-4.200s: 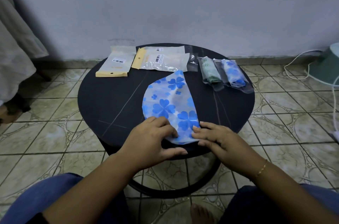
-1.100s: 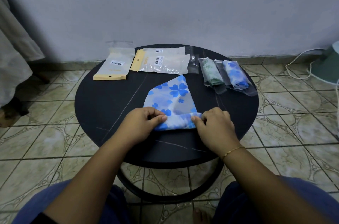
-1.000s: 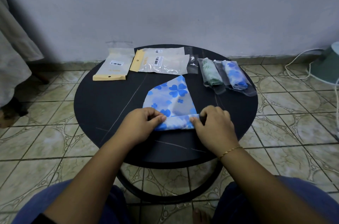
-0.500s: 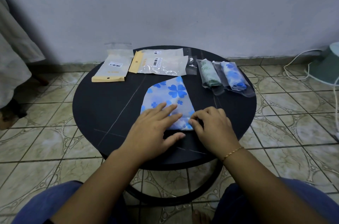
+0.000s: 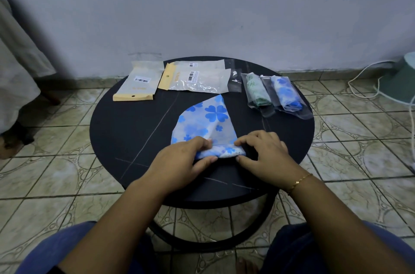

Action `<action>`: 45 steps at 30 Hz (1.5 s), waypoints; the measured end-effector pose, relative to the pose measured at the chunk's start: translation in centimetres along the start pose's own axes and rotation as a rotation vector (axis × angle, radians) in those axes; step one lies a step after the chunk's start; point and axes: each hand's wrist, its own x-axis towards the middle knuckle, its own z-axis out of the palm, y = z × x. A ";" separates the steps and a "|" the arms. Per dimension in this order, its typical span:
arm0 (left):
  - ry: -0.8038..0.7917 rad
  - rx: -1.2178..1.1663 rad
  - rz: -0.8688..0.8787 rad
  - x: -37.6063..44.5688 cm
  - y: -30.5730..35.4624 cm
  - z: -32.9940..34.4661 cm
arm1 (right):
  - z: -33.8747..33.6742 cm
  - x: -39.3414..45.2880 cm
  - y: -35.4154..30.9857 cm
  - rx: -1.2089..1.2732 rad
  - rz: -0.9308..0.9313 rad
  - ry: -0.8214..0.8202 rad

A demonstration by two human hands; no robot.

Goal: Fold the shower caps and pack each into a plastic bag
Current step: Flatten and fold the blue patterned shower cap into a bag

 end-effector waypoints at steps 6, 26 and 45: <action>0.027 -0.182 -0.028 -0.1 -0.2 -0.9 | 0.1 0.3 -0.1 0.100 0.016 0.020; 0.315 0.028 -0.262 0.4 -0.4 -0.1 | 1.6 1.7 -1.2 -0.064 0.210 0.184; -0.024 -0.038 0.053 2.6 -3.0 0.4 | 1.7 0.7 -1.1 -0.129 -0.196 0.198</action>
